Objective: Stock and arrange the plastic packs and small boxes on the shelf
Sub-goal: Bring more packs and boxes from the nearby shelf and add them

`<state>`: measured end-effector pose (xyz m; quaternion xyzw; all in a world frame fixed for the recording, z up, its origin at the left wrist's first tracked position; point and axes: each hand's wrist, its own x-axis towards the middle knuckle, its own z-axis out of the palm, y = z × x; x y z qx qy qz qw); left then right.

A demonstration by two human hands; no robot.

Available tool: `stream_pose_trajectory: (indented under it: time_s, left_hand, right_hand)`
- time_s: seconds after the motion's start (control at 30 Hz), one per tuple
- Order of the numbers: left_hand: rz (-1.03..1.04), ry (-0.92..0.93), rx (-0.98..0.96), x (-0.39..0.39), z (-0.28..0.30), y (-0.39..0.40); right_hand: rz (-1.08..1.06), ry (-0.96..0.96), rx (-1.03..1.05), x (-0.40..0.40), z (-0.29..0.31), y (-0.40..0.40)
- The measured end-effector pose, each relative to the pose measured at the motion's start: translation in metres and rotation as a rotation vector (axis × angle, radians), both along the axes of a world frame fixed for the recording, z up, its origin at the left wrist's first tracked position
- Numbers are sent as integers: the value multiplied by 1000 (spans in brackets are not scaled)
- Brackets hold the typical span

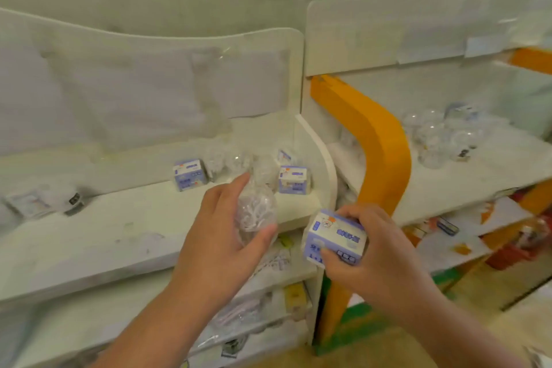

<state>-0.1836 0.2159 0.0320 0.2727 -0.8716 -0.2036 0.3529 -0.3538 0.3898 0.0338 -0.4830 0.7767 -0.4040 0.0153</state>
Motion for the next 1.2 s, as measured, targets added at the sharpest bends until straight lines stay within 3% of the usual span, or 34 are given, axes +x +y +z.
stream_pose_trajectory:
  time_s: [0.3,0.57,0.93,1.2]
  left_hand:
    - [-333,-34,-29,-128,1,122]
    - [-492,-47,78,-245,-20,165]
    - [-393,-24,292,-436,-55,166]
    - [-382,-102,190,-524,-63,163]
  right_hand:
    - [-305,-60,-34,-93,8,145]
    - [-484,-132,-71,-163,-9,208]
    - [-490,-31,65,-329,1,207]
    - [-508,-38,23,-415,-7,197]
